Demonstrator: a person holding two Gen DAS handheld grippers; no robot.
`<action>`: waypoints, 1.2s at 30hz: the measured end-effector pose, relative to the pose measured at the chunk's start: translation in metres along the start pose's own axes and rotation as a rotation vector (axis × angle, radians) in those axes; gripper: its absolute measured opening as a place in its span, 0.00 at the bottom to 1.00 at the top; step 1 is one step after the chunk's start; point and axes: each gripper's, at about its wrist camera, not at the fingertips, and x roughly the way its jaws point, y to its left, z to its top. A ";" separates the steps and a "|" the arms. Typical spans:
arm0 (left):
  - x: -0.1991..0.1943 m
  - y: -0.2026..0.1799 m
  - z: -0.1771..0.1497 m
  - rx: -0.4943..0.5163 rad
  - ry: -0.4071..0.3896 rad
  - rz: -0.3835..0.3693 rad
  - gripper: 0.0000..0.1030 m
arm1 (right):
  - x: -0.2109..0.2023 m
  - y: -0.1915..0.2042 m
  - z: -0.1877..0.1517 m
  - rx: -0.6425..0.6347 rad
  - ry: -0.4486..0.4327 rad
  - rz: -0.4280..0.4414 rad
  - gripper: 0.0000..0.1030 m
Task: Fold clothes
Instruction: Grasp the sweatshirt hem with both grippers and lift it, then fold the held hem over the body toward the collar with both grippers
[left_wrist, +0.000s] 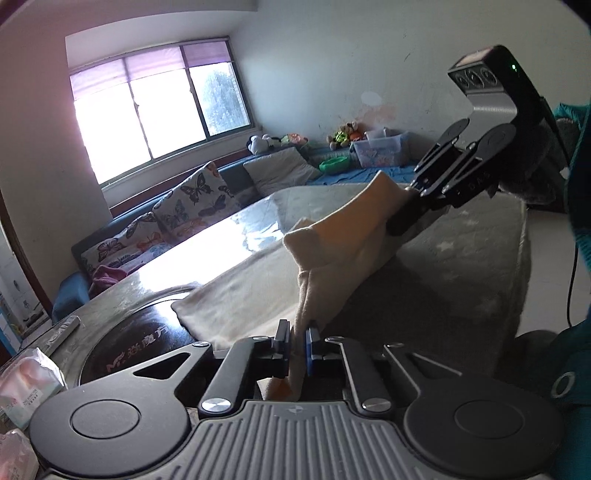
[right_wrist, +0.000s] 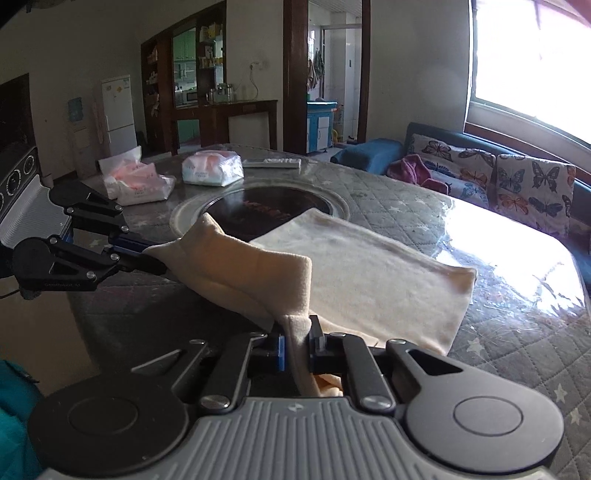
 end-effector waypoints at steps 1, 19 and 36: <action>-0.009 -0.003 0.003 -0.003 -0.004 -0.012 0.08 | -0.012 0.005 -0.002 -0.010 -0.004 0.007 0.09; -0.001 0.026 0.032 -0.107 -0.022 -0.033 0.08 | -0.042 0.004 0.018 0.004 0.021 0.046 0.07; 0.139 0.083 0.003 -0.222 0.169 0.080 0.12 | 0.103 -0.093 0.017 0.239 0.104 -0.052 0.22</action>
